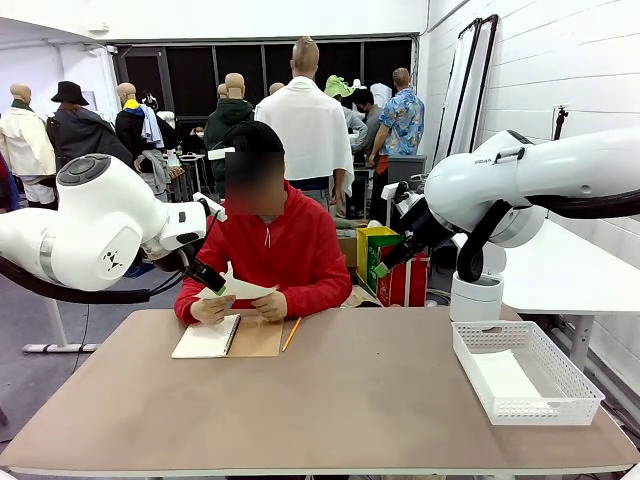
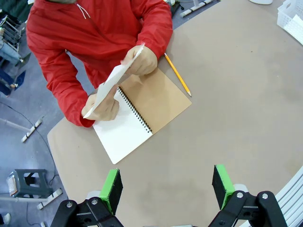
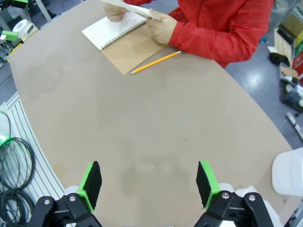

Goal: Sort the paper based on its condition.
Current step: If a person hands you a paper, place it in the Organizing basket , and if it's crumpled, put it in the Trash can.

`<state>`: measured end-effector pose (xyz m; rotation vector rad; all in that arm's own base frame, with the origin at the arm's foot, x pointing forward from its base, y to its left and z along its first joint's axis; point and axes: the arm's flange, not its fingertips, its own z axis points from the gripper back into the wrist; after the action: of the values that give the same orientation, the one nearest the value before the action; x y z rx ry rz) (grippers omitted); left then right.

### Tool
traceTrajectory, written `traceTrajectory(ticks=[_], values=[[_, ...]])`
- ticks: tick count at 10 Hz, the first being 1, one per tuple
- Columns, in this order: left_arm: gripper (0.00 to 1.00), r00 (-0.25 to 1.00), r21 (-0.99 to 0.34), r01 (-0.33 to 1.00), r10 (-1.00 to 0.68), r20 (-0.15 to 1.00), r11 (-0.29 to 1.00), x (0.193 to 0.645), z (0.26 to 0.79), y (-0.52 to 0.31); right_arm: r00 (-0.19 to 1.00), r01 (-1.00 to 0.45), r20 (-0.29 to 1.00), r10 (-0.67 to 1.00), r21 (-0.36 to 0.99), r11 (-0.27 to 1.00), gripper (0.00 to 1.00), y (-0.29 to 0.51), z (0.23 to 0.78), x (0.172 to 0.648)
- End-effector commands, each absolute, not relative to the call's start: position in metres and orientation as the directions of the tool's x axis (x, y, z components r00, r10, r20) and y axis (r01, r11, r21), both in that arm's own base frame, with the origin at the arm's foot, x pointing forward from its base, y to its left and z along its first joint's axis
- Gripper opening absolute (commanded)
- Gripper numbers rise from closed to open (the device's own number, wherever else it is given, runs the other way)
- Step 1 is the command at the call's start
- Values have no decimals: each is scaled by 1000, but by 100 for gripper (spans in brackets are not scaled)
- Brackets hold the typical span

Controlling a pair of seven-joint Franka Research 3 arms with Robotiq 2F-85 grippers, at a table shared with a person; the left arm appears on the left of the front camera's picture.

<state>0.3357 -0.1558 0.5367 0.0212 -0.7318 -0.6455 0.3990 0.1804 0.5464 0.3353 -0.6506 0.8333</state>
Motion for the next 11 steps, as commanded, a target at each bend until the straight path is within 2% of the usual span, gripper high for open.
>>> traceTrajectory(ticks=[1,11], values=[[100,560,239,542,-559,612,806,336,536,-155,496,-771,649,576,25,636,100,180,546,399],[100,560,239,542,-559,612,806,336,536,-155,496,-771,649,576,25,636,100,180,546,399]])
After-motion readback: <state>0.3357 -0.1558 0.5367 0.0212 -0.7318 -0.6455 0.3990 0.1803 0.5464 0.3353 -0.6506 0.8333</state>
